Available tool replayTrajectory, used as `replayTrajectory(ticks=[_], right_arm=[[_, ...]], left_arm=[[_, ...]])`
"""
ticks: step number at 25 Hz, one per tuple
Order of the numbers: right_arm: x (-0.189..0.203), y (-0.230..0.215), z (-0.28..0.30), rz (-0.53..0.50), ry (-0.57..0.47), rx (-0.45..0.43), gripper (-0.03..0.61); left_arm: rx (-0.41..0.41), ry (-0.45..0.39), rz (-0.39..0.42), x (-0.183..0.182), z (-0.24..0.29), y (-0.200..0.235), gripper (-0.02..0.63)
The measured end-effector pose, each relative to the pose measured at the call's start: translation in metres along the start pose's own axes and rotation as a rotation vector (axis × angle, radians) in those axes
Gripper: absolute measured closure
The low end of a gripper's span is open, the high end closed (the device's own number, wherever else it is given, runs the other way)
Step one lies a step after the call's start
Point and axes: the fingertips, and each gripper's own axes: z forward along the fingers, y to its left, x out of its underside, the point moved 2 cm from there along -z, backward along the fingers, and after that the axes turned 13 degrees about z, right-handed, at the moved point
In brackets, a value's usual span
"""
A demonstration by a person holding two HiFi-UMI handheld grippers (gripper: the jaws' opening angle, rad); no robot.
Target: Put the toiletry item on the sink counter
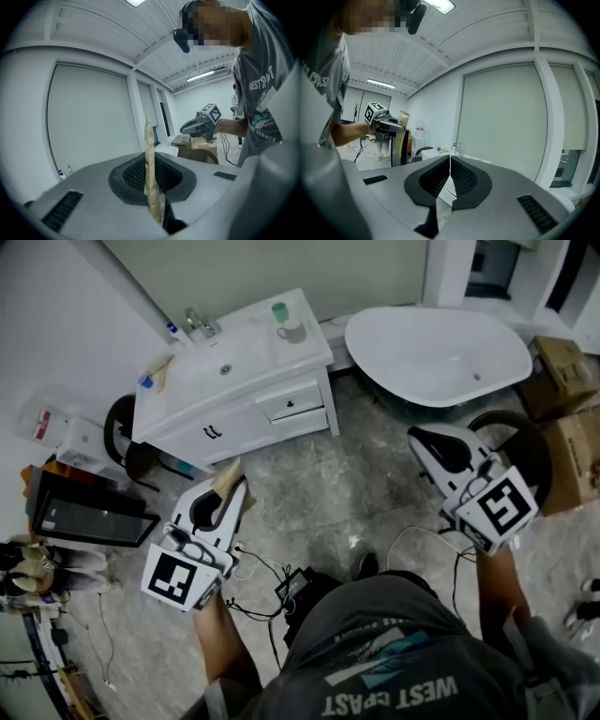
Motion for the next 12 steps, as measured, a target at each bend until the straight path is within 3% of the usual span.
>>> replayTrajectory(ticks=[12], right_arm=[[-0.008,-0.029,0.039,0.021,-0.009,-0.015,0.548]], left_arm=[[0.086,0.023,0.016,0.001,0.062,0.013,0.598]])
